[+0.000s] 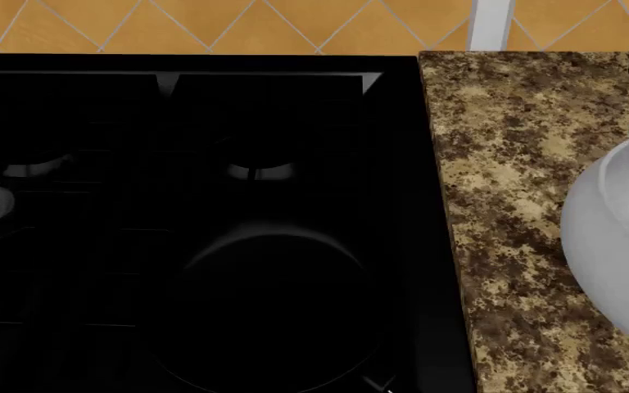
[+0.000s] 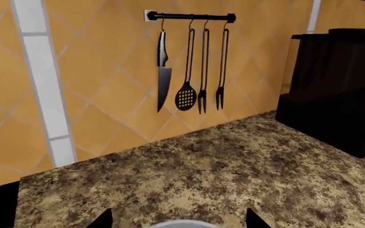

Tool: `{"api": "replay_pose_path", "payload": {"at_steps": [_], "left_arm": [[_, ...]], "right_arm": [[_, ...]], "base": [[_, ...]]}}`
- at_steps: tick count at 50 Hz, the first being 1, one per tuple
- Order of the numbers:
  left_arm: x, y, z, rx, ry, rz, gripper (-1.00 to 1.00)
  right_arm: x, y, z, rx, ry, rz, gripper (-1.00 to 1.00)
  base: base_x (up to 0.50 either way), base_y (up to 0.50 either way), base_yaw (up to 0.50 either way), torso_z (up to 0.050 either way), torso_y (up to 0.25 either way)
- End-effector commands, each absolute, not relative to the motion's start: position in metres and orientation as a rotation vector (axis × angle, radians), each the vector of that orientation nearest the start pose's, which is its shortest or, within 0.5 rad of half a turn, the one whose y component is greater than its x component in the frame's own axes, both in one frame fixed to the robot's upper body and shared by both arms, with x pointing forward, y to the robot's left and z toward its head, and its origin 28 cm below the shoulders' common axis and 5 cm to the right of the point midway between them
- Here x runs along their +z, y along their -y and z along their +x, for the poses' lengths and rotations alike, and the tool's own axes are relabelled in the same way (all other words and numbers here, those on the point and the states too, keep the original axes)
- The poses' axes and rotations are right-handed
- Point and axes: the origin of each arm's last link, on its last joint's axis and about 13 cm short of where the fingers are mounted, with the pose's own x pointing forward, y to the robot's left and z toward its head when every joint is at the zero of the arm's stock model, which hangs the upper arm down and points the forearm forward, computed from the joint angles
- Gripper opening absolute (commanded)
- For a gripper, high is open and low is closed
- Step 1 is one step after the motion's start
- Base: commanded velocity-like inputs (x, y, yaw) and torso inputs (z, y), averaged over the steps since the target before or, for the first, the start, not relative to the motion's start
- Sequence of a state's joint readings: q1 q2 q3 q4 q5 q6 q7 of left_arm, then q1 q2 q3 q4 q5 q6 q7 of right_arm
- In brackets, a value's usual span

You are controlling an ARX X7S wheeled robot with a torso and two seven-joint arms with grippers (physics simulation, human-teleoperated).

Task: Pick the zucchini from the pan and place it in the bowl.

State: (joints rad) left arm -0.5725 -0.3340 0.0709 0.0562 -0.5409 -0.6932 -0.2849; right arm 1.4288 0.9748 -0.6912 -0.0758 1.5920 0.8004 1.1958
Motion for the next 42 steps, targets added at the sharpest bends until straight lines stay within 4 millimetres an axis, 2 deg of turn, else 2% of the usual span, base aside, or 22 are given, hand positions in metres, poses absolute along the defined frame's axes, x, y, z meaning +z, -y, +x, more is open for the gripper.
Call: {"api": "replay_pose_path", "payload": {"at_steps": [1, 9, 19, 26, 36, 42], "left_arm": [[0.140, -0.257, 0.307, 0.083, -0.113, -0.101, 1.00], [0.140, -0.256, 0.307, 0.083, -0.115, -0.100, 1.00], [0.140, -0.255, 0.308, 0.081, -0.115, -0.102, 1.00], [0.140, -0.255, 0.307, 0.080, -0.114, -0.103, 1.00], [0.138, -0.256, 0.307, 0.081, -0.117, -0.106, 1.00], [0.136, -0.255, 0.309, 0.080, -0.122, -0.106, 1.00]], "right_arm": [[0.359, 0.182, 0.250, -0.464, 0.048, -0.018, 1.00], [0.366, 0.157, 0.230, -0.354, 0.126, -0.065, 1.00], [0.356, 0.137, 0.211, -0.252, 0.159, -0.104, 1.00], [0.350, 0.115, 0.189, -0.148, 0.208, -0.149, 1.00], [0.341, 0.101, 0.165, -0.056, 0.248, -0.162, 1.00], [0.335, 0.098, 0.157, -0.024, 0.264, -0.156, 1.00]], "base": [[0.00, 0.00, 0.00, 0.000, 0.000], [0.00, 0.00, 0.00, 0.000, 0.000], [0.00, 0.00, 0.00, 0.000, 0.000], [0.00, 0.00, 0.00, 0.000, 0.000], [0.00, 0.00, 0.00, 0.000, 0.000], [0.00, 0.00, 0.00, 0.000, 0.000]]}}
